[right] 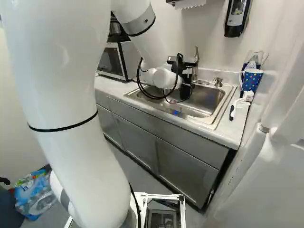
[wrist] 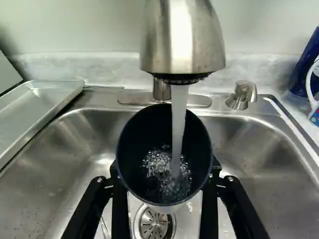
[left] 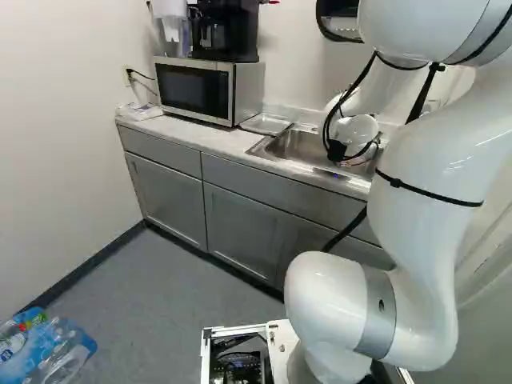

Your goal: Rinse the cup and place it in the tray

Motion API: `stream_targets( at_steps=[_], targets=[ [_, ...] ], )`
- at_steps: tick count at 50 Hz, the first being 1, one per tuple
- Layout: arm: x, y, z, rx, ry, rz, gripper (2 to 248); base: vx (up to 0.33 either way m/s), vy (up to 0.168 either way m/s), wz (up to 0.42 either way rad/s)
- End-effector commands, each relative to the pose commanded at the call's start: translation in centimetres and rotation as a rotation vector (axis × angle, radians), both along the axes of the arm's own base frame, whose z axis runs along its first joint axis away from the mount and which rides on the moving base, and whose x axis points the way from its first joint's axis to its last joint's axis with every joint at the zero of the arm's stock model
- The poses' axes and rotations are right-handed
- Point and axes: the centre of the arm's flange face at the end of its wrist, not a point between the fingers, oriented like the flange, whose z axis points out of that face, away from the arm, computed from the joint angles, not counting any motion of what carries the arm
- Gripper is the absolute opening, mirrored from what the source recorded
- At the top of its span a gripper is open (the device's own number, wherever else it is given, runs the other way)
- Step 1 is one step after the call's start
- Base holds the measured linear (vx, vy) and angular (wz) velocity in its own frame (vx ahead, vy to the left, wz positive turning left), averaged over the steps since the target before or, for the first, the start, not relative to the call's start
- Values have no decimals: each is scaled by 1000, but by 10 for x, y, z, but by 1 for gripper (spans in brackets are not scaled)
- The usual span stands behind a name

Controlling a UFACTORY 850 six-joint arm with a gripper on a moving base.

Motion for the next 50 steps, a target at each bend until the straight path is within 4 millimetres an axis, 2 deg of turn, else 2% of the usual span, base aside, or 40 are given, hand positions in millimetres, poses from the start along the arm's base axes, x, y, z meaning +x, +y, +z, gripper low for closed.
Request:
stream_targets(
  at_steps=[50],
  targets=[
    [0, 0, 0, 0, 0, 0, 125, 0, 0, 0]
  ],
)
